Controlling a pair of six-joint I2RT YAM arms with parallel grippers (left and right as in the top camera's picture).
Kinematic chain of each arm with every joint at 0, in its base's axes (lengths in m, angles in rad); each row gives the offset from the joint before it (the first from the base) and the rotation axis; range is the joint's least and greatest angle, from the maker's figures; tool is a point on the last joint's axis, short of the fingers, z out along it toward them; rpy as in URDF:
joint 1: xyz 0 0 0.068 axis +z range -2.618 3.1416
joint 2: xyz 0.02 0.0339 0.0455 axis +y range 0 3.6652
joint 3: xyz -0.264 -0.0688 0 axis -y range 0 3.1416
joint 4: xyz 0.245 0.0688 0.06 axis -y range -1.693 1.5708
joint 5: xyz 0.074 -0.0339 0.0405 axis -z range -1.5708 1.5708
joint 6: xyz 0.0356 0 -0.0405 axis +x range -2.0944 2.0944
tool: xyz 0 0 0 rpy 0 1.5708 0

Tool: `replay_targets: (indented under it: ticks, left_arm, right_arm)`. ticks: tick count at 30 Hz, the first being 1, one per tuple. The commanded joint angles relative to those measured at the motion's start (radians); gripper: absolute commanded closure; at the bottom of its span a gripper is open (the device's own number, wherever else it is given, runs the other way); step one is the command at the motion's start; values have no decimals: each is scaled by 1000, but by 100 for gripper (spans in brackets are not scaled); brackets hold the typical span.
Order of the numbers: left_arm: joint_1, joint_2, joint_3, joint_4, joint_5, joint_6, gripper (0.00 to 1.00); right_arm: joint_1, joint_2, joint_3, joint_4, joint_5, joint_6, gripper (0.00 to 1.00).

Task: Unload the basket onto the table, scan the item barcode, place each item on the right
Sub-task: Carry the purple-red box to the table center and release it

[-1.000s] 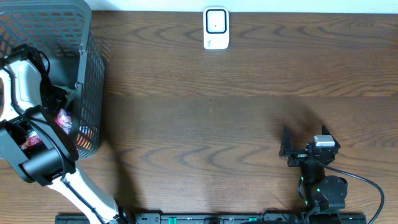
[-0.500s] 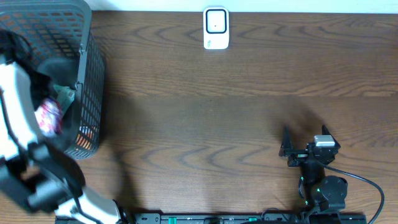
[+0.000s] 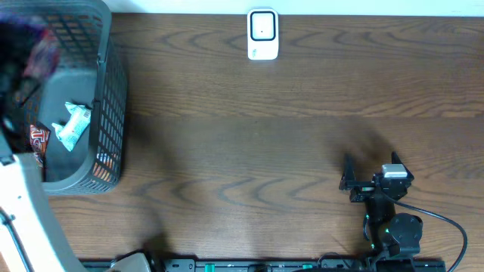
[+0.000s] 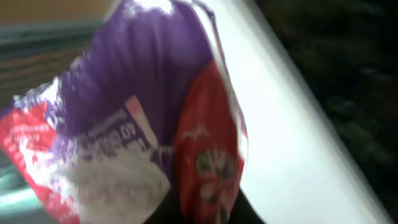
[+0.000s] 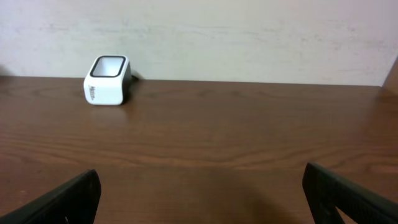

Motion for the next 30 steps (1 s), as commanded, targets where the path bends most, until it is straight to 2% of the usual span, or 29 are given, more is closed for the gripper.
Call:
replay_targets:
  ticks: [1,5,9,14,20,27,28,29,30]
  left_arm:
    - [-139,-50,10,57,195,127,93]
    - [-370,-51,9,57,147,286,92]
    - [-597,9,8,-29,-25,351,93]
    - [-809,161,6,-101,-153,419,93]
    - [-944,392,6,-107,-180,418,92]
    - [-1041,637,6,-66,-180,412,92]
    - [-1053,666,6,-62,-179,398,89]
    - [-1060,683,6,-62,-179,383,77]
    - [-1069,697,6,-63,-174,370,72]
  right_arm:
    - [-16,-5,-2,-3,-2,7,1]
    - [-16,-5,-2,-3,-2,7,1]
    - [-16,-5,-2,-3,-2,7,1]
    - [-16,-5,-2,-3,-2,7,1]
    - [-16,-5,-2,-3,-2,7,1]
    - [-16,-5,-2,-3,-2,7,1]
    - [-16,-5,-2,-3,-2,7,1]
    - [-16,-5,-2,-3,-2,7,1]
    - [-16,-5,-2,-3,-2,7,1]
